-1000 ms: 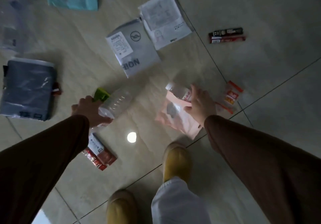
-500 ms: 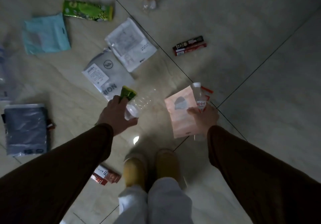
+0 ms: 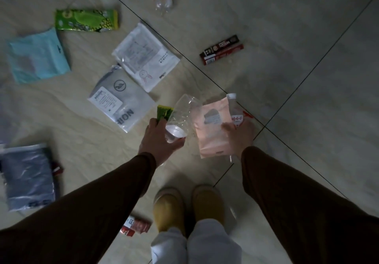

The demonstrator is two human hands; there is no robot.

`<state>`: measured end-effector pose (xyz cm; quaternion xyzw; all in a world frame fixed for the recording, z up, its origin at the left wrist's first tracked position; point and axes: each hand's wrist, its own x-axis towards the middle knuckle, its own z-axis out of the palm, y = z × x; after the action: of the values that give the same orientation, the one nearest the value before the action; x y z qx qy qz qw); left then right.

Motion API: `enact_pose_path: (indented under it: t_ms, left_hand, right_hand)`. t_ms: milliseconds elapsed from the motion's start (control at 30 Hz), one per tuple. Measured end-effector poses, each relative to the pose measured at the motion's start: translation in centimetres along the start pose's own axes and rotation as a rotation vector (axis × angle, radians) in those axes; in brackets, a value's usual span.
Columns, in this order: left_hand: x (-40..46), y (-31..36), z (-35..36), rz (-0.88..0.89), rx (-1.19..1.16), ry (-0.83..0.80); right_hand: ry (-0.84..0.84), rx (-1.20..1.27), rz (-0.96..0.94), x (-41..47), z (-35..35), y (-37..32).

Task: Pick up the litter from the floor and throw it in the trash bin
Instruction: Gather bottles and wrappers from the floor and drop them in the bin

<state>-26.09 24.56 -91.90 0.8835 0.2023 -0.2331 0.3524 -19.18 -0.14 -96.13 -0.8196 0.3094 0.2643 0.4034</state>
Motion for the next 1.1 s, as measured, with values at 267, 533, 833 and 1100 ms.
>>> enact_pose_path:
  t_ms: [267, 533, 833, 1100]
  left_hand:
    - [-3.9, 8.1, -7.0, -0.113, 0.022, -0.018]
    - [-6.1, 20.0, -15.5, -0.172, -0.089, -0.010]
    - [-1.3, 31.7, -16.1, -0.283, -0.181, 0.039]
    - [3.6, 39.8, -18.4, -0.348, -0.276, 0.134]
  right_hand:
    - [-0.122, 0.011, -0.110, -7.9, -9.5, -8.2]
    - [-0.075, -0.029, -0.165, -10.3, -20.9, -19.3]
    - [-0.109, -0.073, -0.241, -1.0, -31.8, -27.8]
    - [-0.114, -0.071, -0.335, 4.0, -35.6, -39.6]
